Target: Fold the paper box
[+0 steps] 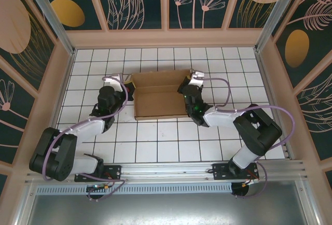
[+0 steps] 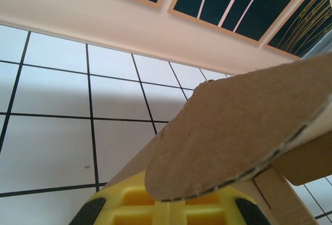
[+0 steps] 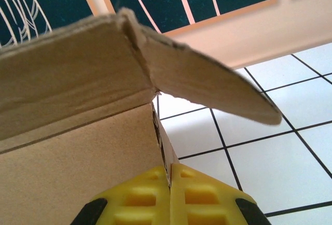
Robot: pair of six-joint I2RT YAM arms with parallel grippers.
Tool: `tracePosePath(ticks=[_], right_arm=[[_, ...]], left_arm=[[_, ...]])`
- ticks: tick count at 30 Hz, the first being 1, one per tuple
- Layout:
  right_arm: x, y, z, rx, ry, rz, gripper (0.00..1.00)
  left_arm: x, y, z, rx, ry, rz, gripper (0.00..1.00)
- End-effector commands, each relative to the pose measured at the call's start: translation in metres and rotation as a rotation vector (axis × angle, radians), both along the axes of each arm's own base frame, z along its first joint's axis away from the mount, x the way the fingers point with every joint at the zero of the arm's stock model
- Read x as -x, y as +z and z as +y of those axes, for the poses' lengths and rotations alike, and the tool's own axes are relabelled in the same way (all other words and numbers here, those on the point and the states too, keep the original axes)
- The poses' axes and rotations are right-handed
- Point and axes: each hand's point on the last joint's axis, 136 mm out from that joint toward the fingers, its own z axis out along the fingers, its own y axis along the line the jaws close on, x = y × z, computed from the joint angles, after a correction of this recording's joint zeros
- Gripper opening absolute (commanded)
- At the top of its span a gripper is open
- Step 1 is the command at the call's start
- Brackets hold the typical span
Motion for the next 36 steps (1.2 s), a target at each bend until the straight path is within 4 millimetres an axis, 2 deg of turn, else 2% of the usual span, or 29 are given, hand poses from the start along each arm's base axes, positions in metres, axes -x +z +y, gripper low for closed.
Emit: tracePosePath(ticks=[1, 9, 15, 22, 36], right_arm=[[0.014, 0.005, 0.019, -0.069, 0.101, -0.052, 0.00], [0.037, -0.023, 0.007, -0.077, 0.131, -0.018, 0.00], [0.050, -0.034, 0.003, -0.075, 0.147, -0.008, 0.00], [0.058, -0.046, 0.000, -0.066, 0.153, 0.012, 0.00], [0.087, -0.073, -0.004, -0.062, 0.187, 0.070, 0.00]], left_arm=[[0.019, -0.018, -0.019, 0.039, -0.073, 0.078, 0.01], [0.033, -0.037, -0.018, 0.039, -0.067, 0.137, 0.02], [0.047, -0.052, -0.015, 0.094, -0.056, 0.183, 0.03], [0.062, -0.063, -0.022, 0.106, -0.076, 0.216, 0.05], [0.083, -0.096, -0.002, 0.088, 0.004, 0.300, 0.04]])
